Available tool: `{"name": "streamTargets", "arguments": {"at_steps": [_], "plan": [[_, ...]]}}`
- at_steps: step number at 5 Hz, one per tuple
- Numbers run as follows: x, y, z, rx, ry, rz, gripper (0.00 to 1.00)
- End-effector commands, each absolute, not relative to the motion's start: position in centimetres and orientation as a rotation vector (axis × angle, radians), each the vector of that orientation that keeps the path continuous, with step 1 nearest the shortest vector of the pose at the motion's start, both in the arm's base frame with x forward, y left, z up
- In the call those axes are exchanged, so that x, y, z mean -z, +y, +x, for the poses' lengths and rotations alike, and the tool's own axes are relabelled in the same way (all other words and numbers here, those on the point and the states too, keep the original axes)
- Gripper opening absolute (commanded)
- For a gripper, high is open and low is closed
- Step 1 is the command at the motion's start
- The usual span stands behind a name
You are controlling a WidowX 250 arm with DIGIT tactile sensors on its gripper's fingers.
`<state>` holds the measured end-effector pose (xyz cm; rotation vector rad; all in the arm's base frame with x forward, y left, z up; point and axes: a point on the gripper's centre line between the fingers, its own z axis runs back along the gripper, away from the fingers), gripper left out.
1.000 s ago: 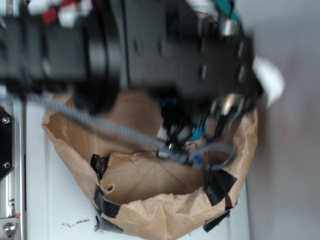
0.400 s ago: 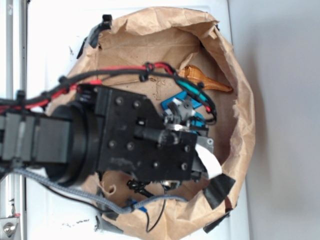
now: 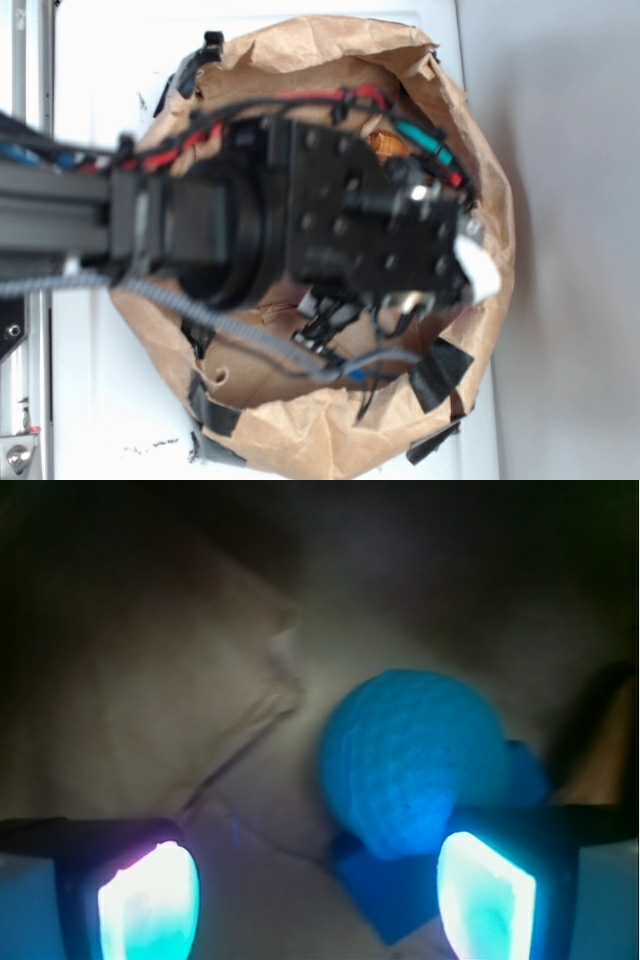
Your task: Grab the blue ball.
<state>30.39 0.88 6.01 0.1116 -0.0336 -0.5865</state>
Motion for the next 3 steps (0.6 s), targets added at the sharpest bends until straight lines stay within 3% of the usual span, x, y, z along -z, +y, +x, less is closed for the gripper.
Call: {"name": "streamTargets", "arguments": {"at_steps": [1, 3], "plan": [[-6.5, 2.0, 33.4, 0.589, -0.058, 0.087, 1.00], [-3.5, -0.5, 34.5, 0.632, -0.089, 0.125, 1.00]]}}
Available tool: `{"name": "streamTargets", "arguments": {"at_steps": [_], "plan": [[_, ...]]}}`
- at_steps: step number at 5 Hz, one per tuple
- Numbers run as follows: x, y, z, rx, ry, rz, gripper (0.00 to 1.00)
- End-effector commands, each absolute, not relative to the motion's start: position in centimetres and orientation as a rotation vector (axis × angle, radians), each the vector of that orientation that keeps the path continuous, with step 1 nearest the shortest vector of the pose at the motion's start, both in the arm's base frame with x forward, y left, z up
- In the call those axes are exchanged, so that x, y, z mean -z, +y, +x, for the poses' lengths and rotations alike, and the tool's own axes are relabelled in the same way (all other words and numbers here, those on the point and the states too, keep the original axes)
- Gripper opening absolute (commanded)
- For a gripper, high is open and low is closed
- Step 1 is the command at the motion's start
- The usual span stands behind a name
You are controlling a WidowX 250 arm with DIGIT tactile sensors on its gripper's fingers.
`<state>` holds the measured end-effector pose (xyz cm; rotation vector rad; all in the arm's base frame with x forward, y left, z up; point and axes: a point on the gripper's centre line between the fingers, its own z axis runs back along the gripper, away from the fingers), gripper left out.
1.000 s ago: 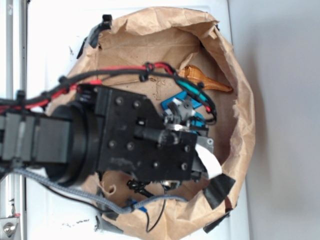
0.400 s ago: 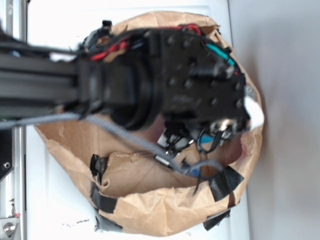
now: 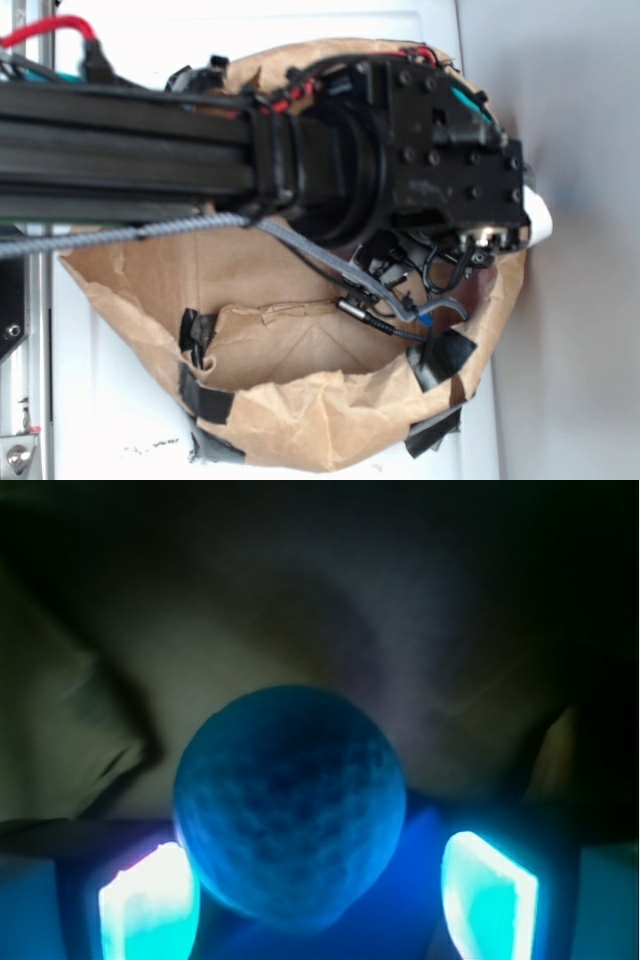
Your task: Grab the blue ball.
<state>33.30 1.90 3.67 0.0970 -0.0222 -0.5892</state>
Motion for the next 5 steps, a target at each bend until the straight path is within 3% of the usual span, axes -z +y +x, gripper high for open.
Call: {"name": "streamTargets", "arguments": {"at_steps": [1, 2, 3, 5], "plan": [[-3.6, -0.4, 34.7, 0.632, -0.080, 0.121, 1.00], [-3.6, 0.1, 35.0, 0.607, -0.074, 0.102, 0.00], [-4.4, 0.6, 34.6, 0.608, -0.094, 0.095, 0.00], [-8.0, 1.8, 30.9, 0.642, -0.152, 0.004, 0.00]]}}
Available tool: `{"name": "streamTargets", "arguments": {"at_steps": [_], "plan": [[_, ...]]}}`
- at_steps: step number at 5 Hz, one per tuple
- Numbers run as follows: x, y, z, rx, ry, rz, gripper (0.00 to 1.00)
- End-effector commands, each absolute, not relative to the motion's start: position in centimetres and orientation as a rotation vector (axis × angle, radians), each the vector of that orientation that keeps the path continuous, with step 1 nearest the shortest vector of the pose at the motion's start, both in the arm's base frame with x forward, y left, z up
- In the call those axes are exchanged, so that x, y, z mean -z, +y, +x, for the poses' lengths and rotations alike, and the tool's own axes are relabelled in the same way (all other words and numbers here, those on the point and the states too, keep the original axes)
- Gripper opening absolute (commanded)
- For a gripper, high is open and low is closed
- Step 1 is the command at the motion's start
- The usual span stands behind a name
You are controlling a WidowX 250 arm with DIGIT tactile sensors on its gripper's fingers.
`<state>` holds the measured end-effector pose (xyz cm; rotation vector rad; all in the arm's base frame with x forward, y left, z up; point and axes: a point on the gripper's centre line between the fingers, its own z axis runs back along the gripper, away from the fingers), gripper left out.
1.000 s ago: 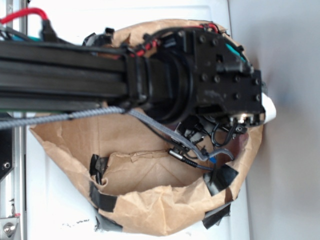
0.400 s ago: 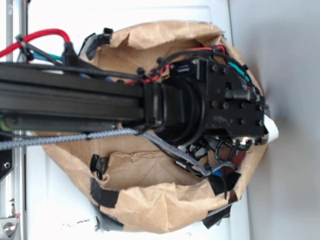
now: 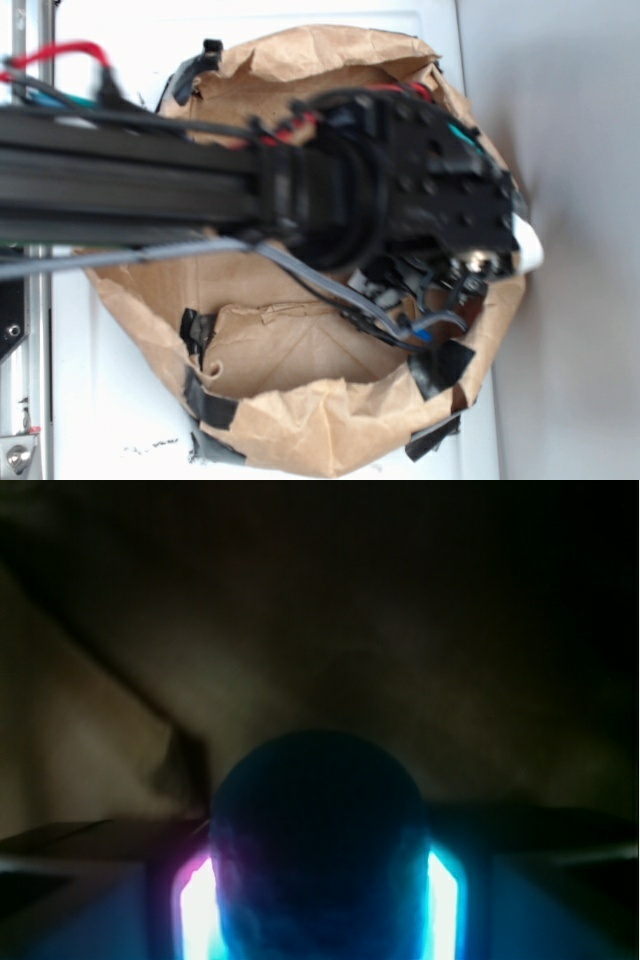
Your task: Grab the blue ball.
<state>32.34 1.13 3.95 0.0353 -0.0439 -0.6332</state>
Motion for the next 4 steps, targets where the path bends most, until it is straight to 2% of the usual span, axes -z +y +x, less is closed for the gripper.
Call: {"name": "streamTargets", "arguments": {"at_steps": [1, 2, 3, 4], "plan": [[-9.8, 2.8, 28.5, 0.785, -0.206, -0.083, 0.00], [-10.8, 3.9, 27.1, 0.921, -0.252, -0.142, 0.00], [-10.9, 4.0, 26.6, 0.963, -0.273, -0.113, 0.00], [-10.4, 3.3, 27.5, 0.971, -0.215, -0.016, 0.00]]}}
